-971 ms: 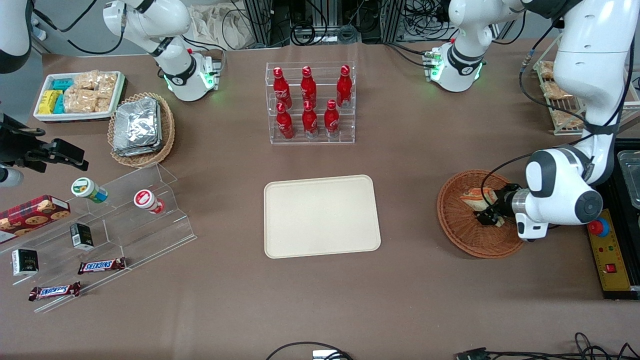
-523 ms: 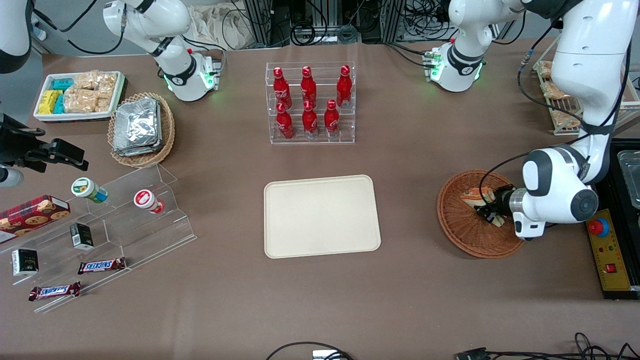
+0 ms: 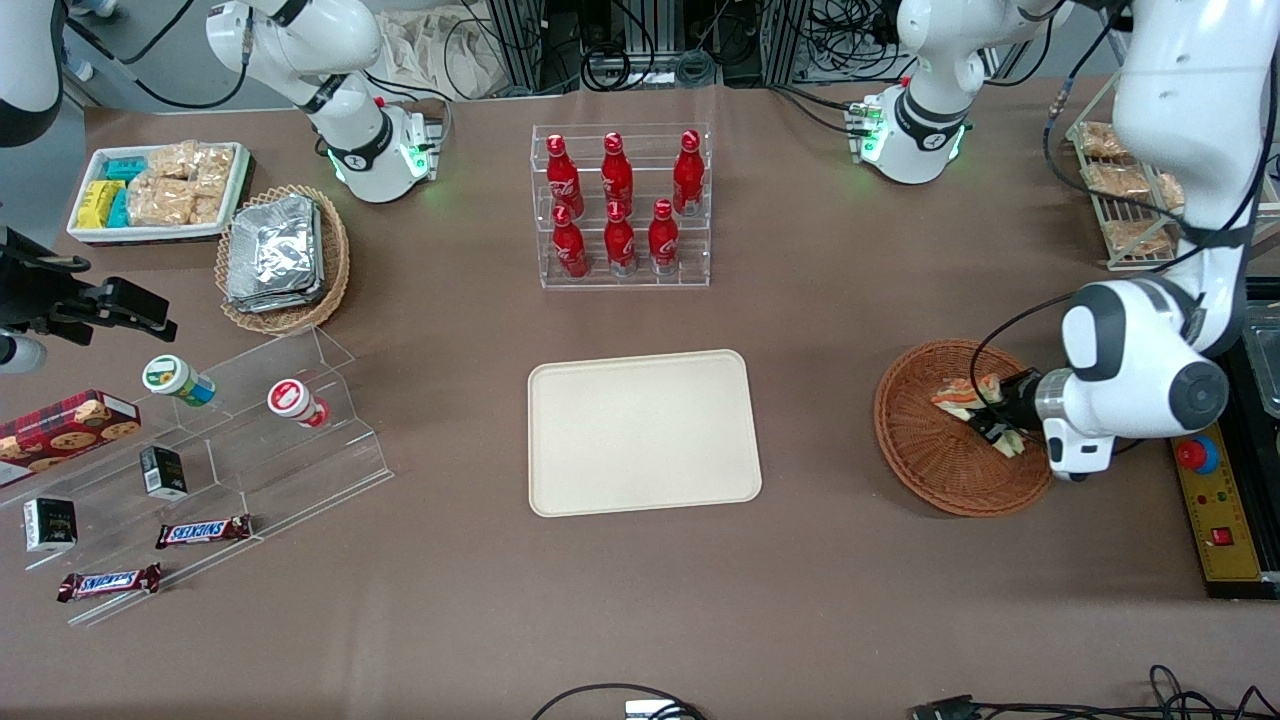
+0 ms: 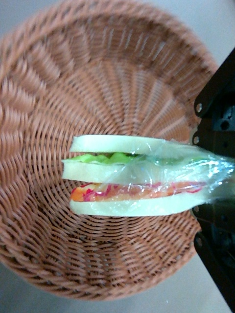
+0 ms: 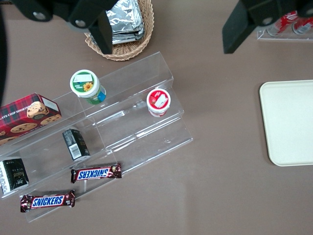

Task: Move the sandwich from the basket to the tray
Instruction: 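Lower the left gripper and close it on the sandwich wedge, then lift the sandwich and carry it with the left gripper to the cream tray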

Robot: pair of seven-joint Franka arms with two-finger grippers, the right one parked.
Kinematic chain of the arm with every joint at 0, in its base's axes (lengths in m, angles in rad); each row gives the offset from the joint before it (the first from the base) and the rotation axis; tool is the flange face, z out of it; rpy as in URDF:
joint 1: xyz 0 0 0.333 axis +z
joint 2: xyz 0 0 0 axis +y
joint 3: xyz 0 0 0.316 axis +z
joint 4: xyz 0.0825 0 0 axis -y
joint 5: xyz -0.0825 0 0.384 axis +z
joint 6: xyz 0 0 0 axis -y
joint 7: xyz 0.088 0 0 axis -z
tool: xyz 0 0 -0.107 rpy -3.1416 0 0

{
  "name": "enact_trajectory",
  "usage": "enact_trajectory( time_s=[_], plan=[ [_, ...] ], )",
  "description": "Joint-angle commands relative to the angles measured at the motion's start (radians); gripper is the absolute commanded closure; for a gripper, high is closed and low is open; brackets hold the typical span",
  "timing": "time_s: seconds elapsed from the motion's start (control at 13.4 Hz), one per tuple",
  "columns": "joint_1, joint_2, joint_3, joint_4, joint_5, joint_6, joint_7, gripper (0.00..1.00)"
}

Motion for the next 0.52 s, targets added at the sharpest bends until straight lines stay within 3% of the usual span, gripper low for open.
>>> enact_trajectory(
  time_s=[0.0, 0.22, 0.45],
  plan=[
    [-0.049, -0.102, -0.009, 0.008, 0.009, -0.046, 0.064, 0.83],
    [-0.106, -0.096, -0.012, 0.129, 0.009, -0.146, 0.193, 0.83],
    [-0.201, -0.062, -0.012, 0.235, 0.009, -0.203, 0.19, 0.83]
  ],
)
